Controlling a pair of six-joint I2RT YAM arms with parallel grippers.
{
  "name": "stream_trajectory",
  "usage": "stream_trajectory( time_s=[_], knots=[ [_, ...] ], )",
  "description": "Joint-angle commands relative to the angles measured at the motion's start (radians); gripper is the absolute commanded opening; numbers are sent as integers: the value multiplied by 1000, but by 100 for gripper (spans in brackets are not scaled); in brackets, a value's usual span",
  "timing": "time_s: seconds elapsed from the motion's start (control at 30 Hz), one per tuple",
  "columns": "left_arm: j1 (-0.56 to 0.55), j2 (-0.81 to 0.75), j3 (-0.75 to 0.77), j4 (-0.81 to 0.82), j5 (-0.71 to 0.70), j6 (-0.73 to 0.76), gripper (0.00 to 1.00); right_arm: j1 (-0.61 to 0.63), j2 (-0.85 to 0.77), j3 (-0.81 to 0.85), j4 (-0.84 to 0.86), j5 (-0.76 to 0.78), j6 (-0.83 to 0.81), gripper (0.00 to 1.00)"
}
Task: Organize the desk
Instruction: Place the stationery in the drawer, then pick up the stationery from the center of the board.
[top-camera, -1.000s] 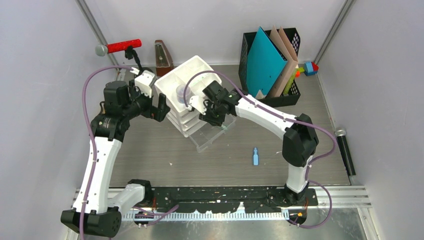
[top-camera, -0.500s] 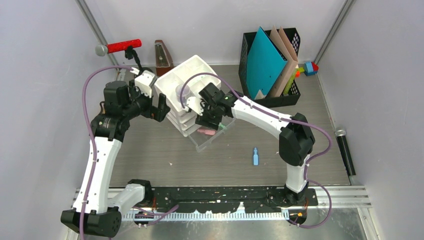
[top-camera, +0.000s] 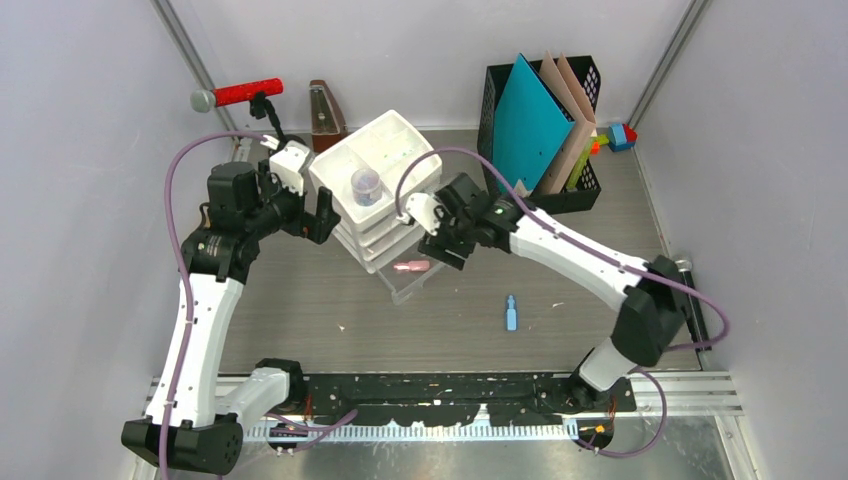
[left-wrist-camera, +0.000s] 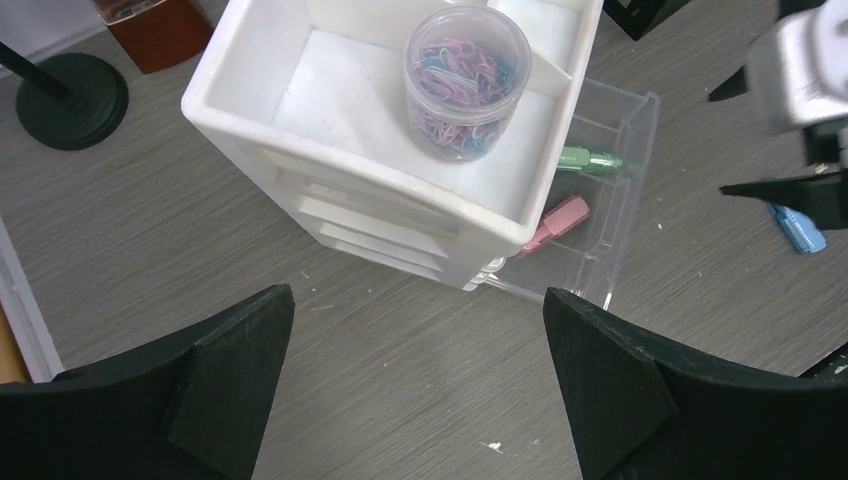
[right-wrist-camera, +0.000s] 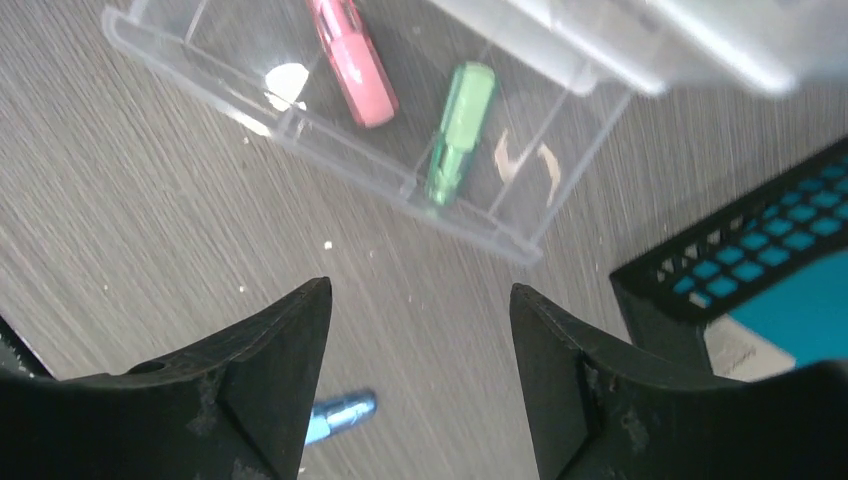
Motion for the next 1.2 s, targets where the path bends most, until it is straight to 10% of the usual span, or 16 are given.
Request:
stream_trajectory(
  time_s=[0.0,0.2,1.17],
  knots=[
    [3,-20,32,19,13,13,100,-63,-152,-105,39,19,79,73],
    [3,-19,24,27,11,10,100,-198,-300,-295,45,-20,137,99],
    [3,-15,-20,72,59,-12,100,-291,-53,-455,-85,-151,234,89]
  ],
)
